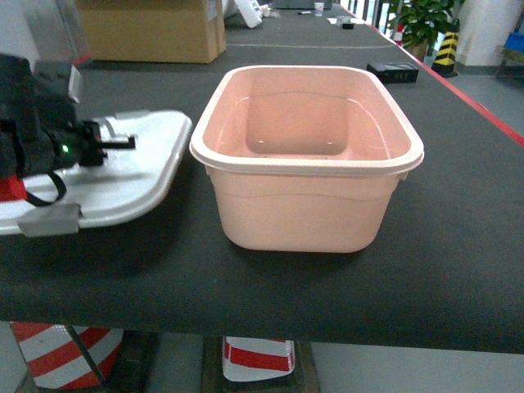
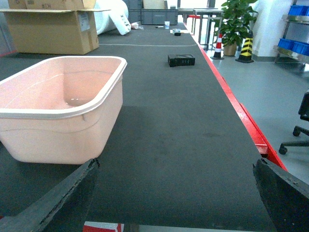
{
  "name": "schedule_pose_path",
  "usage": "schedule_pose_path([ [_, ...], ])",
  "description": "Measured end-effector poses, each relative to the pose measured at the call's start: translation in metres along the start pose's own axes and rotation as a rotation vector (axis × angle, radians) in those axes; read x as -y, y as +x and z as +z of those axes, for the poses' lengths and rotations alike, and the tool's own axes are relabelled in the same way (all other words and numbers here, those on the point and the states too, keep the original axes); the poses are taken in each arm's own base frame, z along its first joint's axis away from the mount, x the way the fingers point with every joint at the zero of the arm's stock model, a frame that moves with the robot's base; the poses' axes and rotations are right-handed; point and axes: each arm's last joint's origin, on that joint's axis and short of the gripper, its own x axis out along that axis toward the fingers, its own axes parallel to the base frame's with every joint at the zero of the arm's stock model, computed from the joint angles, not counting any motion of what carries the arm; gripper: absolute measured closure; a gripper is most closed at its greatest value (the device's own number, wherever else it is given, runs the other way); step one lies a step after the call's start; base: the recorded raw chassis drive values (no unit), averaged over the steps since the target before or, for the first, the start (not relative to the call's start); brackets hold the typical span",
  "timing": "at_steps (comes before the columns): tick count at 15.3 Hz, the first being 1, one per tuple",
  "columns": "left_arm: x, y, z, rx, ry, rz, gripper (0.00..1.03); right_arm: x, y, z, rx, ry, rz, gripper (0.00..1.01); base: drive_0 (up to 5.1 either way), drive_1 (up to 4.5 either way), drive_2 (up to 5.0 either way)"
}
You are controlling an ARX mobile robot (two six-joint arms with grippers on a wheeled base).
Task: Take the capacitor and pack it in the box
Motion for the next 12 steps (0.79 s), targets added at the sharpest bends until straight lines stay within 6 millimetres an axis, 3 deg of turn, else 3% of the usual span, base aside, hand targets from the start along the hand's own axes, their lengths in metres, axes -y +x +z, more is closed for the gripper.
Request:
schedule_pose_path([
  [3,-0.017,-0.035,0.08,0.136,-0.019,0.106,1.01,0.0,0.0,0.0,0.0,0.0,0.0,0.03,0.0,0.0,0.0],
  [5,-0.006,-0.066,0.127,0.206,-0.027,0.133,1.01,0.0,0.0,0.0,0.0,0.0,0.0,0.03,0.0,0.0,0.0],
  [6,0.018,-0.079,0.139,0.221,-0.028,0.107,1.01,0.0,0.0,0.0,0.0,0.0,0.0,0.03,0.0,0.0,0.0],
  [7,0.054,-0.089,0.144,0.231,-0.029,0.051,1.01,0.0,0.0,0.0,0.0,0.0,0.0,0.03,0.0,0.0,0.0],
  [11,0.16,-0.108,0.148,0.211,-0.034,-0.073,1.01,0.0,0.0,0.0,0.0,0.0,0.0,0.03,0.0,0.0,0.0],
  [12,0.177,-0.111,0.151,0.21,-0.038,-0.088,1.01,0.0,0.0,0.0,0.0,0.0,0.0,0.03,0.0,0.0,0.0],
])
